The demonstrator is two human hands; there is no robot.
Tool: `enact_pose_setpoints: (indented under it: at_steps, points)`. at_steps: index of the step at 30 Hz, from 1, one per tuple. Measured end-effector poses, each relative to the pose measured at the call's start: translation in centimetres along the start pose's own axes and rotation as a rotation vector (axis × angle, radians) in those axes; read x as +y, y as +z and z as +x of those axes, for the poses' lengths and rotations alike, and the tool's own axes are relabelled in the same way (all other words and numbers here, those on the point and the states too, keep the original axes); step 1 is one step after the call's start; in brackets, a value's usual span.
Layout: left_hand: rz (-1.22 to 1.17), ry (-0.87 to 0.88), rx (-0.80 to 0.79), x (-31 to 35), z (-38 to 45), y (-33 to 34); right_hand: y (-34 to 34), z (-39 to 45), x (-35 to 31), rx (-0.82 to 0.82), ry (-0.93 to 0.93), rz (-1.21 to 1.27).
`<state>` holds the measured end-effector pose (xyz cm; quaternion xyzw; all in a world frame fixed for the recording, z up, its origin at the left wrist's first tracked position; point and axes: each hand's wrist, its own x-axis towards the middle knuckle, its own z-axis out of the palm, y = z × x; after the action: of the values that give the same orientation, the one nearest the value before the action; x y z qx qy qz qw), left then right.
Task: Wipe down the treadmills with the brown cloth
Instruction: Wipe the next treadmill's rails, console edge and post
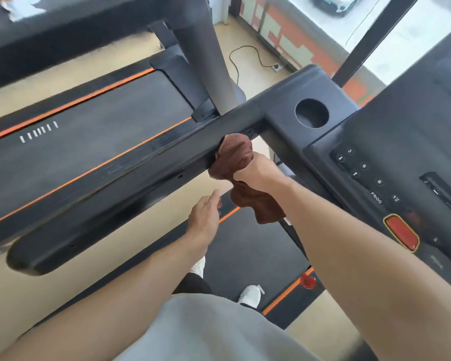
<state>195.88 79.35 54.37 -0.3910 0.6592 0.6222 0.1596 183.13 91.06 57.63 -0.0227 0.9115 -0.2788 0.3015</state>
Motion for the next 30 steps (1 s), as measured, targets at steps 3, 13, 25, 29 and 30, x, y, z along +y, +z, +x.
enact_pose_setpoints:
  at_steps: [3,13,25,29,30]
  points:
    - [-0.004,0.004,-0.018,-0.2,-1.7,1.5,0.2,-0.9,1.0,0.022,0.005,-0.09]
    - [-0.082,0.03,-0.023,-2.6,-6.7,8.7,-1.7,-6.5,8.5,-0.239,0.153,0.113]
    - [-0.33,-0.186,-0.107,-7.2,-9.6,14.9,-1.1,-13.1,14.0,-0.119,0.074,-0.274]
    - [-0.368,-0.213,-0.105,-6.8,-8.7,14.4,1.4,-15.4,13.9,0.129,0.057,-0.723]
    - [-0.383,-0.203,-0.091,-6.4,-8.5,14.0,1.4,-15.0,13.5,0.133,0.055,-0.717]
